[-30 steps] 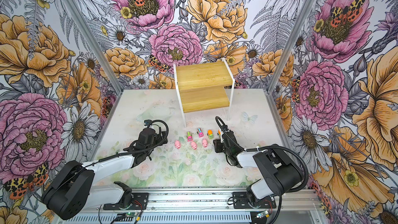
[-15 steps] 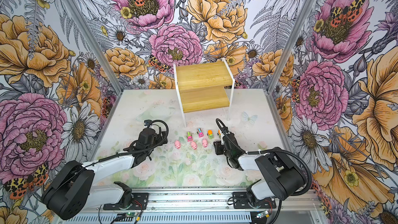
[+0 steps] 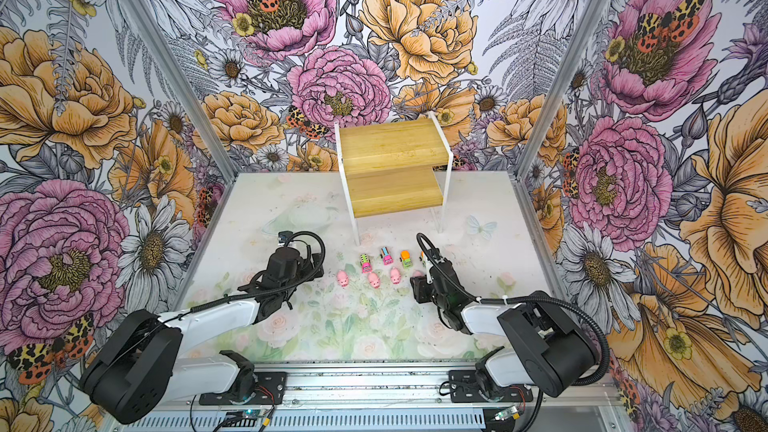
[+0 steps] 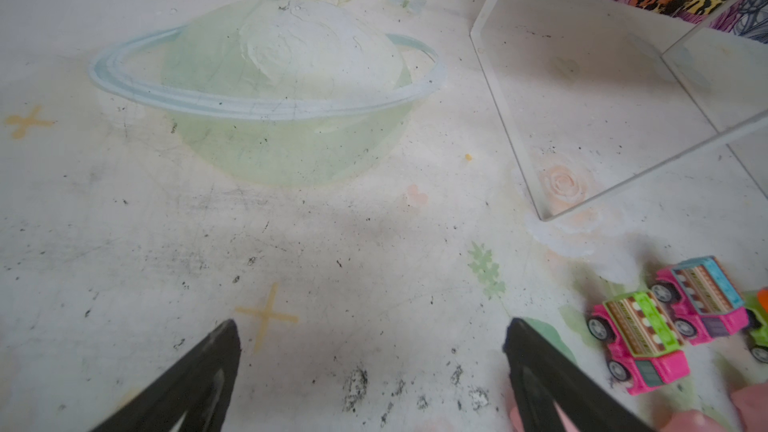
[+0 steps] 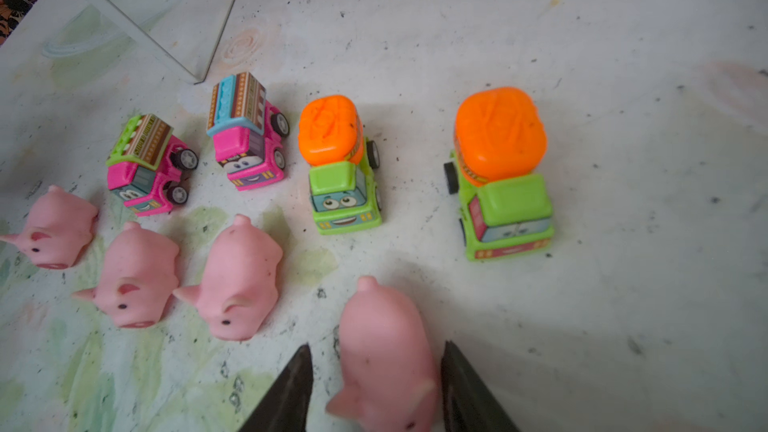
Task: Place and organize the plastic toys onto the shelf
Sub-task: 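Lower the right gripper around the pink pig and close it, then lift the pink pig with the right gripper and carry it to the shelf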
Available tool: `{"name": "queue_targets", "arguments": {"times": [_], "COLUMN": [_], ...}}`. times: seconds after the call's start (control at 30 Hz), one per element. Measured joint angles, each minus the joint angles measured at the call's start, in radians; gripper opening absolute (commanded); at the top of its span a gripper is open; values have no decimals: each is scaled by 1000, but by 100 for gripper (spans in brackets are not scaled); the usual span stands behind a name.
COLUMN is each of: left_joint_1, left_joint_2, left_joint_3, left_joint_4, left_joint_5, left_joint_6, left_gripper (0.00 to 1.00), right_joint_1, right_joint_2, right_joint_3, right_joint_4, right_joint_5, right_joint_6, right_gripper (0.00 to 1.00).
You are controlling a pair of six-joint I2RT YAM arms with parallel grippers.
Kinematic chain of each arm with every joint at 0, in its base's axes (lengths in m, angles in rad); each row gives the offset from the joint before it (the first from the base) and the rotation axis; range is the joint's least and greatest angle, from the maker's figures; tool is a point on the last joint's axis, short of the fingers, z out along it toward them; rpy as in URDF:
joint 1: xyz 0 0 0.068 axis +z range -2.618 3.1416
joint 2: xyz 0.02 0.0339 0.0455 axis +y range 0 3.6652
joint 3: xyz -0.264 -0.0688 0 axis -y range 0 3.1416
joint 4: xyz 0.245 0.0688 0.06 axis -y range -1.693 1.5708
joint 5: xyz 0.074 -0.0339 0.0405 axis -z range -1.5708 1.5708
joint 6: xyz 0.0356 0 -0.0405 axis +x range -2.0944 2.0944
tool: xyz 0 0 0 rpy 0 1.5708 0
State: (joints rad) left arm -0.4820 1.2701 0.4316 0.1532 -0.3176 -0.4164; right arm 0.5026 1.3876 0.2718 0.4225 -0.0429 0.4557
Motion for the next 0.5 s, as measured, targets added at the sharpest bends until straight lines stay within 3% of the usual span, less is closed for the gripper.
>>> {"name": "queue_targets", "arguments": {"times": [0.5], "left_joint_1": [0], "left_joint_2": [0], "left_joint_3": [0], "left_joint_4": [0], "left_joint_5": [0], "left_joint_6": [0], "left_gripper": [99], "right_joint_1": [11], "right_joint_2": [0], "right_joint_3": [-1], "right_joint_4": [-6], "right_joint_5": [37], "right_joint_6": [8], "right_gripper": [31]}}
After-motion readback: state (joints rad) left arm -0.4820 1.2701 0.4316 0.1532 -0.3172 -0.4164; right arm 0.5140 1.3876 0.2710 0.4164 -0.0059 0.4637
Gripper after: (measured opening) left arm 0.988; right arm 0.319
